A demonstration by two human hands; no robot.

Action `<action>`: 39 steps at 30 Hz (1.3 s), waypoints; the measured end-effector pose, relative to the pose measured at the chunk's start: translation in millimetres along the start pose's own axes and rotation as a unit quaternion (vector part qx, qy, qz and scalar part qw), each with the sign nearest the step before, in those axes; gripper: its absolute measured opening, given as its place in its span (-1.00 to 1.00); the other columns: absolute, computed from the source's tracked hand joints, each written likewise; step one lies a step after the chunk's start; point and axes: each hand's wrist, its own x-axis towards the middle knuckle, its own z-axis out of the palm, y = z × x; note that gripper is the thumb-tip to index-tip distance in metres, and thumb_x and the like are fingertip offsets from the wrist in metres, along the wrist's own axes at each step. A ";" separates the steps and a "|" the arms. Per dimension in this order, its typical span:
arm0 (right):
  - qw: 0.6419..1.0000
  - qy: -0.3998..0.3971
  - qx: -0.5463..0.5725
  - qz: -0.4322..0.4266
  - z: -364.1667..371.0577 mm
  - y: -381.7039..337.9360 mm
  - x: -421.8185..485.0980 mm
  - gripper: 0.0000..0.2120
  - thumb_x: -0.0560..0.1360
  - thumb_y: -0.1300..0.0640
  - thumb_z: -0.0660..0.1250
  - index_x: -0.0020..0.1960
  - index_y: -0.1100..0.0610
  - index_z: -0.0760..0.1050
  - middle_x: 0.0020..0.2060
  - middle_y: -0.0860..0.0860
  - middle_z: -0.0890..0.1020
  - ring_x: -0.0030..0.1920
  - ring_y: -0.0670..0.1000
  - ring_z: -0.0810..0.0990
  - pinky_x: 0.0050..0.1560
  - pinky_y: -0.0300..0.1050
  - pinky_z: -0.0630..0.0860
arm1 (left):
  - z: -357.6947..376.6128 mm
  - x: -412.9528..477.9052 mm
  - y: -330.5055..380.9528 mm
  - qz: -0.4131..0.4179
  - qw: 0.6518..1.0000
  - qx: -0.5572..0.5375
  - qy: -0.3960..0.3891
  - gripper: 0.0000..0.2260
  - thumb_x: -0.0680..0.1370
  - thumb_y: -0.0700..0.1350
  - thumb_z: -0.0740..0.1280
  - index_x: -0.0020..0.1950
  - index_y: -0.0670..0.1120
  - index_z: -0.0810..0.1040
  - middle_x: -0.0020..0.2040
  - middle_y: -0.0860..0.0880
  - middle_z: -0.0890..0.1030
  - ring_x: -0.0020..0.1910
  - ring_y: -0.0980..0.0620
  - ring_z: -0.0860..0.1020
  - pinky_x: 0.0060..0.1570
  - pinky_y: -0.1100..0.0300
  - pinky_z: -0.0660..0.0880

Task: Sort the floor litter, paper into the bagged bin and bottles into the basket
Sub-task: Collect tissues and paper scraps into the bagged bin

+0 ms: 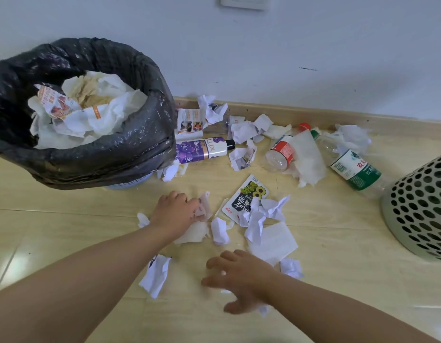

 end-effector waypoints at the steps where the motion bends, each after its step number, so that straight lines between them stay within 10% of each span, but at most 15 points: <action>1: 1.000 -0.008 -0.007 -0.005 1.2 -3.4 1.7 -0.51 0.32 -0.03 0.44 0.23 -0.08 0.47 0.23 0.02 0.49 0.09 0.09 0.50 0.02 -0.10 0.47 | -0.4 -0.4 -2.0 -0.010 1.000 -0.022 0.002 -0.75 0.58 0.00 0.18 0.24 0.00 0.36 0.16 -0.04 0.49 0.17 -0.09 0.40 0.06 0.11 0.33; 8: 0.995 0.069 -0.015 0.064 6.4 5.6 15.0 -0.58 -0.10 0.16 0.56 -0.26 -0.04 0.59 -0.32 -0.06 0.56 -0.35 0.03 0.54 -0.46 -0.27 0.43 | 4.6 0.9 -3.6 -0.025 0.992 -0.110 -0.048 -0.55 0.56 -0.10 0.23 0.40 0.13 0.17 0.09 -0.09 0.46 0.08 -0.13 0.45 -0.11 0.10 0.34; 15: 0.970 0.083 0.111 0.198 -14.4 12.1 8.9 -0.62 0.47 0.05 0.06 0.13 0.14 0.54 0.14 0.04 0.52 0.17 0.08 0.38 0.14 -0.08 0.39 | 1.5 -3.5 -7.7 -0.033 0.990 -0.124 -0.050 -0.77 0.58 -0.08 0.17 0.22 -0.03 0.44 0.10 -0.08 0.39 0.12 -0.09 0.41 0.01 0.12 0.39; 18: 0.950 0.097 0.159 0.252 -20.7 14.1 10.4 -0.74 0.54 0.14 0.11 0.08 0.17 0.53 0.09 0.04 0.51 0.17 0.04 0.37 0.07 -0.13 0.37 | -5.7 -4.6 -13.8 -0.077 0.984 -0.161 0.012 -0.75 0.60 -0.02 0.13 0.14 -0.10 0.49 0.10 -0.10 0.43 0.14 -0.10 0.40 0.09 0.10 0.39; 26: 0.758 0.247 0.447 0.406 -44.9 16.3 29.5 -0.81 0.48 0.28 0.06 -0.09 0.35 0.42 -0.35 0.06 0.36 -0.38 0.00 0.25 -0.40 -0.19 0.18 | -25.7 -5.7 -24.5 -0.134 0.962 -0.230 0.061 -0.90 0.59 -0.16 0.13 0.06 -0.12 0.38 -0.06 -0.16 0.59 -0.10 -0.16 0.53 -0.22 0.15 0.31; 33: 0.792 0.196 0.408 0.409 -45.9 6.0 41.1 -0.79 0.48 0.20 0.14 -0.24 -0.06 0.40 -0.39 -0.12 0.45 -0.29 -0.07 0.42 -0.22 -0.17 0.39 | -27.2 -19.5 -31.3 -0.134 0.971 -0.196 -0.008 -0.71 0.57 0.16 0.07 -0.17 -0.03 0.30 -0.28 0.00 0.47 -0.20 -0.06 0.46 -0.25 0.15 0.28; 39: 0.794 0.191 0.428 0.387 -44.1 0.4 46.0 -0.84 0.50 0.21 0.18 0.01 0.07 0.49 -0.32 -0.13 0.42 -0.31 -0.11 0.40 -0.25 -0.20 0.40 | -17.9 -36.5 -39.5 -0.070 0.991 -0.112 0.024 -0.60 0.51 0.21 0.21 -0.38 -0.04 0.27 -0.39 0.06 0.40 -0.23 0.02 0.48 -0.41 0.23 0.21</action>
